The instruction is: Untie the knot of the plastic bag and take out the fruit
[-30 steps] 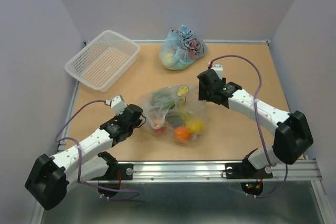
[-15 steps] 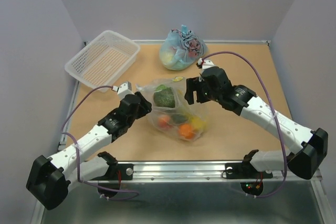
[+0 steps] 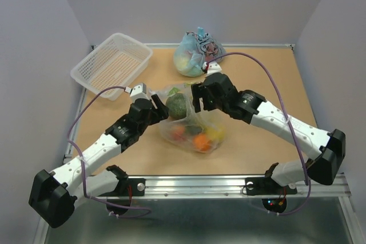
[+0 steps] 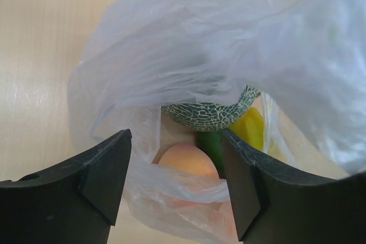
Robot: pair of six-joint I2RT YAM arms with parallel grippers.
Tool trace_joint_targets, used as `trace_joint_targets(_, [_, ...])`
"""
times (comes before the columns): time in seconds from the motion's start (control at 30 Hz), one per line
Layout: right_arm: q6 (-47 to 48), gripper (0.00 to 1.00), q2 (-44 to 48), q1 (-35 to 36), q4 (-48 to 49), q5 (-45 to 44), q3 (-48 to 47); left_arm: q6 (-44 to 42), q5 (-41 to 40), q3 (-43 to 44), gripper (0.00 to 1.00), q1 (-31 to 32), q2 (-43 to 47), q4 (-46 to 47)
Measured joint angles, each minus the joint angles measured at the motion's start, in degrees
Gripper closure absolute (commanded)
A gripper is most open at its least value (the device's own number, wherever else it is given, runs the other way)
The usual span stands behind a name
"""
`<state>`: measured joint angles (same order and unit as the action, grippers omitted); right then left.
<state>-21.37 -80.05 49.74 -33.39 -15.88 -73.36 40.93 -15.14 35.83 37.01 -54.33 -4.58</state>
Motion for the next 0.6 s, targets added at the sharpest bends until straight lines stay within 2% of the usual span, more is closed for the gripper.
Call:
trace_joint_targets(0.17, [-0.4, 0.16, 2.4, 0.2, -1.6, -10.9, -5.7, -0.2, -0.5, 0.3, 0.26, 0.0, -0.6, -1.6])
trace_joint_targets(0.23, [0.0, 0.16, 3.3, 0.2, -2.1, -12.4, -7.1, -0.2, -0.5, 0.5, 0.26, 0.0, -0.6, -2.7])
trace_joint_targets(0.37, [0.7, 0.21, 3.6, 0.2, -2.3, -12.0, -9.2, -0.2, -1.1, 0.9, 0.26, 0.0, 0.1, -3.6])
trace_joint_targets(0.53, [0.1, 0.32, -0.2, 0.2, -2.1, -6.4, -9.3, -0.2, -1.7, 1.9, 0.26, 0.0, 1.7, -5.0])
trace_joint_targets(0.6, [-1.0, 0.34, -2.5, 0.2, -1.4, -4.6, -8.7, -0.2, -1.7, 2.3, 0.26, 0.0, 1.8, -5.3])
